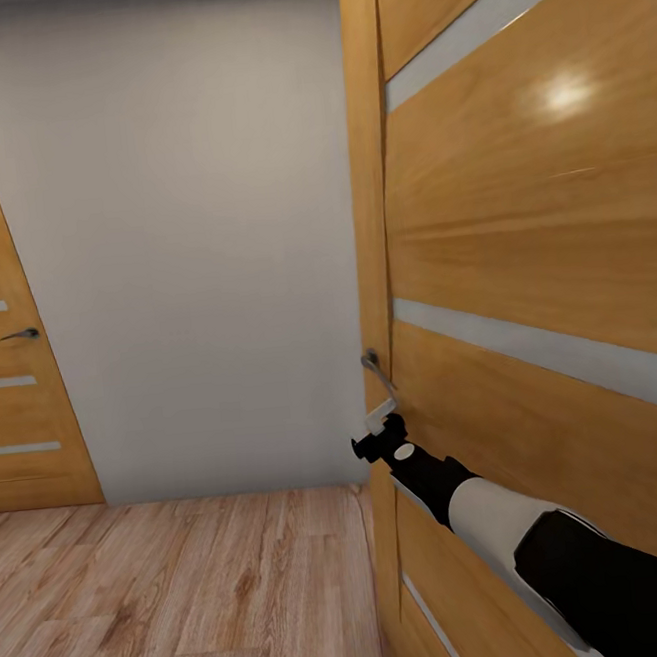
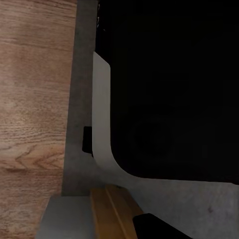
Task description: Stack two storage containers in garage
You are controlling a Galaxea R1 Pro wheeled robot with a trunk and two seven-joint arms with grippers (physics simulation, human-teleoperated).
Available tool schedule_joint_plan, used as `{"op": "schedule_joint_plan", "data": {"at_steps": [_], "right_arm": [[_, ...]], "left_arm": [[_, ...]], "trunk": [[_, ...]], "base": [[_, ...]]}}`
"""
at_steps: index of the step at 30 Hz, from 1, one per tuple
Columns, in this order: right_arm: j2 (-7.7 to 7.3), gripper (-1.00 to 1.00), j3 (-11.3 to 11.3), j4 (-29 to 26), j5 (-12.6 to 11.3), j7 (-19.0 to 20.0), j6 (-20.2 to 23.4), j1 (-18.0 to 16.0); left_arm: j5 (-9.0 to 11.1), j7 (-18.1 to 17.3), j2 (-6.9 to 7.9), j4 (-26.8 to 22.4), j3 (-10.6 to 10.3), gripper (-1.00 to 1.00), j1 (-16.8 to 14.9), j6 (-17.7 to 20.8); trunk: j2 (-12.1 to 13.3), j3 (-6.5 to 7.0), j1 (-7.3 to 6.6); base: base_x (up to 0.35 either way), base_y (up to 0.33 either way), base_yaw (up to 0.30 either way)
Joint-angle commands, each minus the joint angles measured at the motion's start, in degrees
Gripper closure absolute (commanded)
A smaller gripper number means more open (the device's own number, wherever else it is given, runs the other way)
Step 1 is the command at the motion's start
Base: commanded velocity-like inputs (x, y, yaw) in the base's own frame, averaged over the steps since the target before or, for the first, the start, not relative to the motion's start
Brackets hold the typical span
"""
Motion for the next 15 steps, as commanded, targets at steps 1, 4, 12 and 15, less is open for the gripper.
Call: {"op": "schedule_joint_plan", "data": {"at_steps": [1,4,12,15], "right_arm": [[0.01,-1.00,0.46,0.09,-0.59,-0.24,-0.18,-0.06],[-0.16,-1.00,-0.12,0.13,-0.59,-0.24,-0.21,-0.06],[-4.10,-1.00,-2.42,0.15,-0.57,-0.24,-0.14,-0.06],[-5.42,-1.00,-2.58,0.15,-0.58,-0.24,-0.14,-0.06]], "left_arm": [[0.43,0.00,-0.01,-0.05,0.00,-1.00,0.01,-0.10],[0.43,0.00,-0.01,-0.05,0.00,-1.00,0.00,-0.10],[0.43,0.00,-0.01,-0.05,0.00,-1.00,0.00,-0.10],[0.43,0.00,-0.01,-0.05,0.00,-1.00,0.01,-0.10]], "trunk": [[-0.03,-0.06,0.00],[-0.03,-0.06,0.00],[-0.03,-0.06,0.00],[-0.03,-0.06,0.00]], "base": [[0.000,0.000,0.000],[0.000,0.000,0.000],[0.000,0.000,0.000],[0.000,0.000,0.000]]}}
